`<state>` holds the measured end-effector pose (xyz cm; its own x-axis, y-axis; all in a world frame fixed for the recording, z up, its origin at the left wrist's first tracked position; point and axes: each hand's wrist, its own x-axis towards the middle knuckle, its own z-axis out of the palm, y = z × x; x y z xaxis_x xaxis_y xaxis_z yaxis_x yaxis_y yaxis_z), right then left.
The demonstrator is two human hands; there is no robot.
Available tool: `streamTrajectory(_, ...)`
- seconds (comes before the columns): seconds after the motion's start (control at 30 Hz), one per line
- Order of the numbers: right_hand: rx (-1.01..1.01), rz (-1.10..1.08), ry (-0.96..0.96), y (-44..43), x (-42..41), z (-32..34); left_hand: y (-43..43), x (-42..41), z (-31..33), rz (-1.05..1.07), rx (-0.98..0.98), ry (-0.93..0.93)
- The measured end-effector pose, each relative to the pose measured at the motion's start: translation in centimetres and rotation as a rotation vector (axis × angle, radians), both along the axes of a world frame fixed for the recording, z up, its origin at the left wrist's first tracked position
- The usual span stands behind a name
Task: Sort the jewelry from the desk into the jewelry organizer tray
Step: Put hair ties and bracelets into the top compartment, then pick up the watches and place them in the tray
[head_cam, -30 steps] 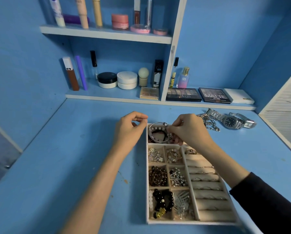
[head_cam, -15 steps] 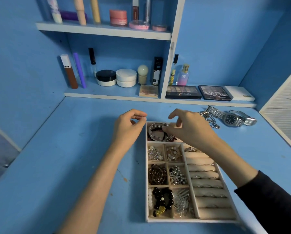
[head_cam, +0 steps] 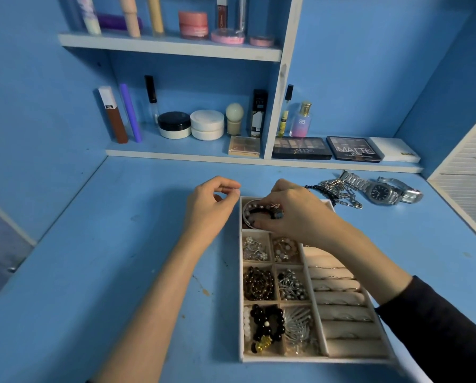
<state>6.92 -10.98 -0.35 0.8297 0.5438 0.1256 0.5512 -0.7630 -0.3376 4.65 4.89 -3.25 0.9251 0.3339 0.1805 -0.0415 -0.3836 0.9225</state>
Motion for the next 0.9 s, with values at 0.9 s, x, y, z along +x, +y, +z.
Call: streamTrajectory(0.9, 0.444, -0.461, -0.325, -12.0, 4.1, -4.5, -8.8, 4.9, 3.3, -0.273, 0.479, -0.016)
